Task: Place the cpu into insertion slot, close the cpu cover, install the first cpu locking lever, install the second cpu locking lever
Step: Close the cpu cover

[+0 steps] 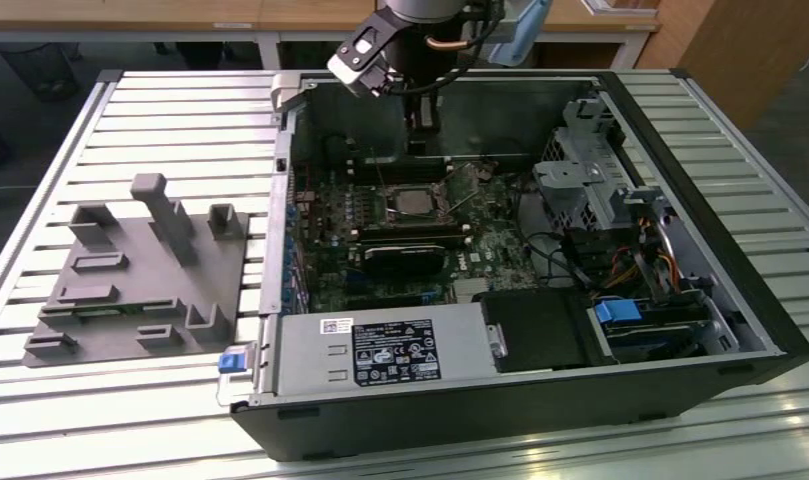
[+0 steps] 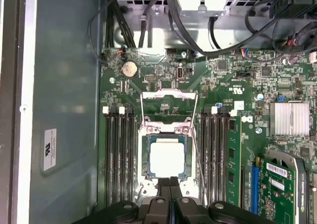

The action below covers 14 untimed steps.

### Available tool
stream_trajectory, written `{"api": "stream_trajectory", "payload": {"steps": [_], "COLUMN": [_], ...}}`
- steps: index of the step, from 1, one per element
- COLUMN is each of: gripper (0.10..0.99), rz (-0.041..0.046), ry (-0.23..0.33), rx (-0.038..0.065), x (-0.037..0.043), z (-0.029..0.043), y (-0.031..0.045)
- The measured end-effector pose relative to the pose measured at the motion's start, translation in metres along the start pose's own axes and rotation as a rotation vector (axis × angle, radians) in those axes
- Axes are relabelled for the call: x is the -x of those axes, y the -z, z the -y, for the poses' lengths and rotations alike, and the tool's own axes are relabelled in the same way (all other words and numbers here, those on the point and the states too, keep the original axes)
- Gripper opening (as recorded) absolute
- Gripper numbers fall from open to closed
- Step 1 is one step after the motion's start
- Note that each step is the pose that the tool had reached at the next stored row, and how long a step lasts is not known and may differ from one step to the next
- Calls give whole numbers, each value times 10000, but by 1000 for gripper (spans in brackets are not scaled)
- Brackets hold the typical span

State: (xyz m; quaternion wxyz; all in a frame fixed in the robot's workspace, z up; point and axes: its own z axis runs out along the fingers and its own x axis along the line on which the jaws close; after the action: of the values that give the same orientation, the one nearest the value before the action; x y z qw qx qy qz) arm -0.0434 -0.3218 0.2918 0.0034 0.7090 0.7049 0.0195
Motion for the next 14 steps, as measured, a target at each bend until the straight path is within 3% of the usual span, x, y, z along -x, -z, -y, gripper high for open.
{"api": "stream_trajectory", "payload": {"steps": [5,9,14], "gripper": [125,125,125], "rz": [0,2,1], "ry": [0,0,0], "rx": [0,-1,0], "x": [22,31,31], "z": [-15,-130,-220], "y": [0,-4,-20]}}
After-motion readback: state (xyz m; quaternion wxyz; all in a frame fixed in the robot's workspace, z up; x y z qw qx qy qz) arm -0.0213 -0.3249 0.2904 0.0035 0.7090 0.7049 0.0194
